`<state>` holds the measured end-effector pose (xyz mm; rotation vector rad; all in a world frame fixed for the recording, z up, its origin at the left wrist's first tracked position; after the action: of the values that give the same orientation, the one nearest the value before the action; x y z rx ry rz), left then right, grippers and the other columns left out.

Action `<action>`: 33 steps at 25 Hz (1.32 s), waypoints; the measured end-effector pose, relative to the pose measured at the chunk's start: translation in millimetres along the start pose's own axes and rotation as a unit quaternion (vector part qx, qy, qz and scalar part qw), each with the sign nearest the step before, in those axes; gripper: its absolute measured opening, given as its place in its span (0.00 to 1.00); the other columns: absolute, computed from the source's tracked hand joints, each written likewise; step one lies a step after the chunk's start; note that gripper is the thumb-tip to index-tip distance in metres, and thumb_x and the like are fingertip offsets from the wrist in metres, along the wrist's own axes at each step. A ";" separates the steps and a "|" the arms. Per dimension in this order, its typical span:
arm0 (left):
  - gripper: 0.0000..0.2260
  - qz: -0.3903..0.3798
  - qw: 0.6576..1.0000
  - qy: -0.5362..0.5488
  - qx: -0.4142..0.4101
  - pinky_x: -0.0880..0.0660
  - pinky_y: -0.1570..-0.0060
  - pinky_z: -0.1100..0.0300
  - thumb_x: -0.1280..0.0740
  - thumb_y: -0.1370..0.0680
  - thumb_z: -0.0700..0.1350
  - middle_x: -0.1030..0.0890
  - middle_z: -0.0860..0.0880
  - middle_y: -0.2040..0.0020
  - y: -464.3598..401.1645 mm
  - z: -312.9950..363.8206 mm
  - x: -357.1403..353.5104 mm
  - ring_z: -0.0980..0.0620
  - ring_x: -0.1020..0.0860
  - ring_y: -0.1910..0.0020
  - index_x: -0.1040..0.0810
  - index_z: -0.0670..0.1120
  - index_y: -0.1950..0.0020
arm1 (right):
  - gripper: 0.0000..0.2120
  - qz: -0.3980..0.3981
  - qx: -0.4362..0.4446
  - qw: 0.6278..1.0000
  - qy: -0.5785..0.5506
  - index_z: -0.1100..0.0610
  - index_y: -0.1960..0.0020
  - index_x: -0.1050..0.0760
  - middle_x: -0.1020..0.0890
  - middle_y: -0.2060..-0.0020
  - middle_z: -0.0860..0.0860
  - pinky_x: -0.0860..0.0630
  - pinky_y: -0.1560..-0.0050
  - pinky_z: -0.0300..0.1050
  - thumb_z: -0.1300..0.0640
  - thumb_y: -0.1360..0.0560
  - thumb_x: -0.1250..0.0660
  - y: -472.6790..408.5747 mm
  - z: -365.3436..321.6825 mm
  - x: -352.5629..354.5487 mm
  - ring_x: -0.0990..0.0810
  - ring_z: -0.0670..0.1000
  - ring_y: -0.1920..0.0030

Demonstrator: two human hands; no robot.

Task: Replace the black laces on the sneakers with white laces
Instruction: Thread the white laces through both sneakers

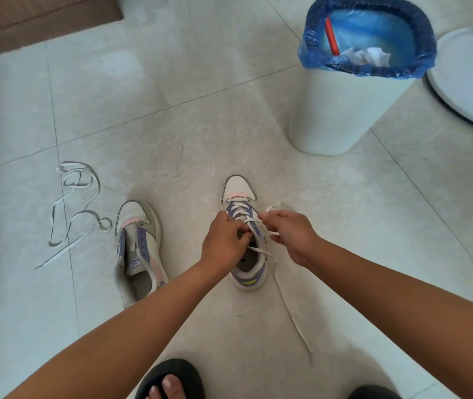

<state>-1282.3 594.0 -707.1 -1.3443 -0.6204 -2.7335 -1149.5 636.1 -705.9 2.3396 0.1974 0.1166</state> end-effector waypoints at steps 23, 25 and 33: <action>0.05 0.038 0.996 0.080 0.015 0.40 0.48 0.69 0.31 0.25 0.43 0.37 0.49 0.50 -2.0 1.5 -7.1 0.50 0.36 0.45 0.16 0.45 0.53 | 0.12 0.052 0.431 0.707 0.558 0.61 0.42 0.25 0.20 0.59 0.56 0.29 0.64 0.48 0.56 0.22 0.37 16.7 16.8 -4.2 0.22 0.58 0.60; 0.05 0.035 0.999 0.037 -0.012 0.40 0.47 0.68 0.33 0.25 0.44 0.37 0.50 0.50 -0.1 4.4 -7.6 0.50 0.38 0.45 0.18 0.44 0.53 | 0.14 -0.003 0.322 0.802 0.503 0.55 0.39 0.34 0.24 0.64 0.49 0.33 0.67 0.42 0.52 0.22 0.38 10.5 19.1 3.5 0.25 0.51 0.65; 0.02 0.057 0.976 -0.192 -0.090 0.32 0.60 0.53 0.33 0.25 0.39 0.23 0.45 0.57 32.4 -52.2 50.3 0.43 0.24 0.57 0.22 0.42 0.57 | 0.12 0.031 0.226 0.906 0.357 0.54 0.58 0.41 0.33 0.72 0.47 0.38 0.72 0.43 0.57 0.25 0.36 6.5 24.4 4.3 0.35 0.47 0.73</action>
<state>-1346.7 552.3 -686.1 -1.9091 -0.2971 -2.5049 -1141.1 615.2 -718.2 2.6572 0.5557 1.0666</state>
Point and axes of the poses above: each hand's wrist, its own y-axis away from the middle knuckle, its own x-axis out of the back of the hand, z = x × y, the point moved 3 cm from there along -y, towards the middle knuckle
